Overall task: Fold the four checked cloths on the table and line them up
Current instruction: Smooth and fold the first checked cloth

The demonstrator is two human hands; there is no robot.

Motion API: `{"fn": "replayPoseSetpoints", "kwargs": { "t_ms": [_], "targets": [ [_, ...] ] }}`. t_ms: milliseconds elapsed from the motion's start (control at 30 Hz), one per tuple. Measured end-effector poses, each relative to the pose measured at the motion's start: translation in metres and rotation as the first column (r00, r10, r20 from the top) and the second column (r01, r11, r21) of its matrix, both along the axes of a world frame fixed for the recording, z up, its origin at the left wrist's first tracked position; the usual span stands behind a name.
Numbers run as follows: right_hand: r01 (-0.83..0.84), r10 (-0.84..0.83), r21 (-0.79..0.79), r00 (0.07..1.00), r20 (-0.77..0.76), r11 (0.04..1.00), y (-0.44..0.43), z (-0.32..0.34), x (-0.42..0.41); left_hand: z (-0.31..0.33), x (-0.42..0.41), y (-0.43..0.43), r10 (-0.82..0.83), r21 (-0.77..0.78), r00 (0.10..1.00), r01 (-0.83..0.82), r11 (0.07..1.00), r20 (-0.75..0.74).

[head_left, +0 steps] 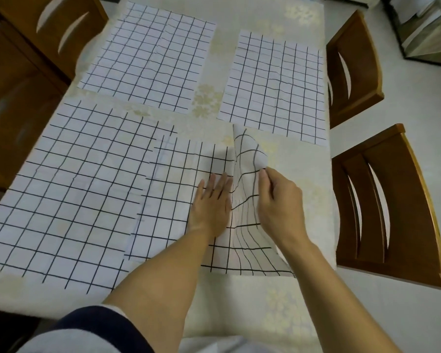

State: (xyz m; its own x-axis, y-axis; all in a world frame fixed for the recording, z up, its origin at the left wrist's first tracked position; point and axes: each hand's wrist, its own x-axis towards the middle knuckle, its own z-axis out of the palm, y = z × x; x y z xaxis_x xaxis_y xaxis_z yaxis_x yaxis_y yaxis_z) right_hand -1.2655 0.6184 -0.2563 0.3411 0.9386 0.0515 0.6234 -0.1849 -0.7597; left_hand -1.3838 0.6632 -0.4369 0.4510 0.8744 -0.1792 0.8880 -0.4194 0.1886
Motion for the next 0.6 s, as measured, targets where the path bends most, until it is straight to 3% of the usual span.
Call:
{"fn": "replayPoseSetpoints", "kwargs": {
  "t_ms": [167,233,300,333,400,500,600],
  "targets": [
    [-0.039,0.037,-0.018,0.994,-0.103,0.999,0.014,-0.002,-0.037,0.026,-0.004,-0.001,0.041,-0.14,0.998,-0.034,0.99,0.047],
    [-0.048,0.044,-0.025,0.991,-0.13,0.999,0.021,-0.006,-0.046,0.019,-0.007,0.0,0.136,-0.294,0.969,-0.072,0.953,0.204],
    [-0.051,0.048,-0.015,0.987,-0.152,0.999,0.027,-0.012,-0.056,0.033,-0.015,0.001,0.397,-0.575,0.818,-0.101,0.812,0.417],
    [-0.056,0.053,-0.015,0.986,-0.16,0.998,0.031,-0.014,-0.062,0.039,-0.023,0.003,0.532,-0.648,0.698,-0.128,0.751,0.479],
    [-0.072,0.061,-0.052,0.98,-0.187,0.996,0.04,-0.02,-0.077,0.055,-0.044,0.018,0.719,-0.736,0.472,-0.194,0.649,0.51],
    [-0.103,0.07,-0.151,0.976,-0.207,0.983,0.056,-0.033,-0.105,0.08,-0.085,0.044,0.824,-0.824,0.215,-0.116,0.554,0.524],
    [-0.159,0.118,-0.236,0.977,-0.176,0.959,0.066,-0.053,-0.13,0.083,-0.127,0.058,0.904,-0.911,0.144,-0.027,0.411,0.403]
  ]
}}
